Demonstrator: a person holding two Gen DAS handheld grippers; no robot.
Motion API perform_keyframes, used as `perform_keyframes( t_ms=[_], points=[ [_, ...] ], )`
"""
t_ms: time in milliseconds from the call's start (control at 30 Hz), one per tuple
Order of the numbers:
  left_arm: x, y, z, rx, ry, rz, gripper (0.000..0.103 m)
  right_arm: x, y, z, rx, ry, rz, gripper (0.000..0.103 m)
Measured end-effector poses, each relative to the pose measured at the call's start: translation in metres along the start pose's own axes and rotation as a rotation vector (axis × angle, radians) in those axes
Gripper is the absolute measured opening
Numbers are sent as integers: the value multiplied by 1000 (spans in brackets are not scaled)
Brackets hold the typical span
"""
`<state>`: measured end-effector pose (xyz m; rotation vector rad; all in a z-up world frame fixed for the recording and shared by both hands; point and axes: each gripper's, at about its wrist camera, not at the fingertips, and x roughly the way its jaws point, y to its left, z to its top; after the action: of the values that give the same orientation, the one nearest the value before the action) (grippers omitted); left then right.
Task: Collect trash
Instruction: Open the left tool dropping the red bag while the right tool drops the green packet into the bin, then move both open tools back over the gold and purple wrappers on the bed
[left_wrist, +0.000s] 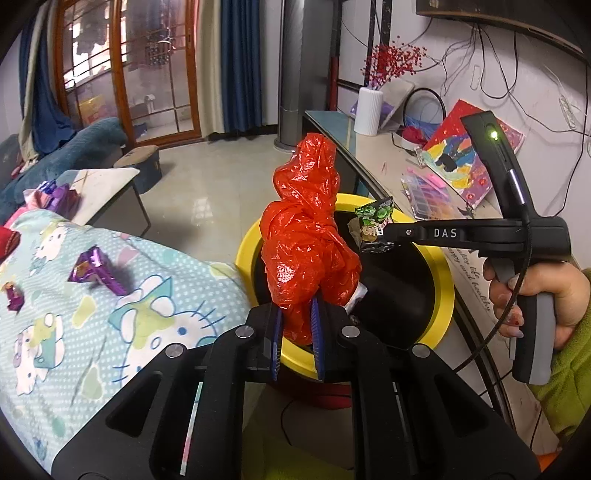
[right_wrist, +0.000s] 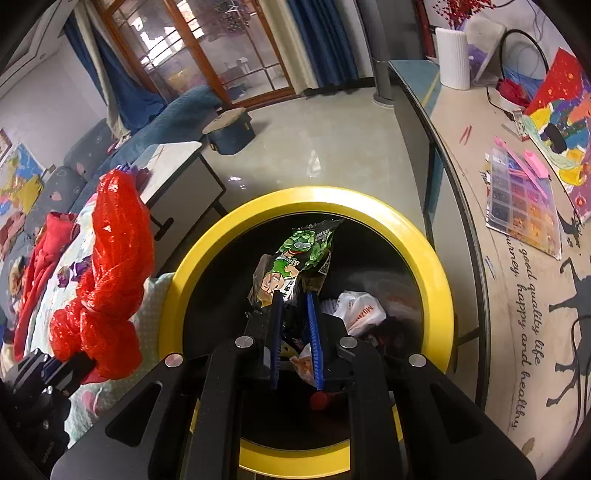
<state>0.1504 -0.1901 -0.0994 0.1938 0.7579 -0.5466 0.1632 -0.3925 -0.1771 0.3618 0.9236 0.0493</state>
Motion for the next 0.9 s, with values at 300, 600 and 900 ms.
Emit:
perform_keyframes(
  t_ms=[300,600,900],
  points=[
    [17,-4,4,8,24,-5,17,-1,-10,-1,30,1,-8,29],
    [2,15,4,-54,-34,34,87,-14,-4,3,47,-67,3,49],
    [-29,39,10,-119,-155,157,92,-40,38,7,-18,-184,72,57]
  ],
)
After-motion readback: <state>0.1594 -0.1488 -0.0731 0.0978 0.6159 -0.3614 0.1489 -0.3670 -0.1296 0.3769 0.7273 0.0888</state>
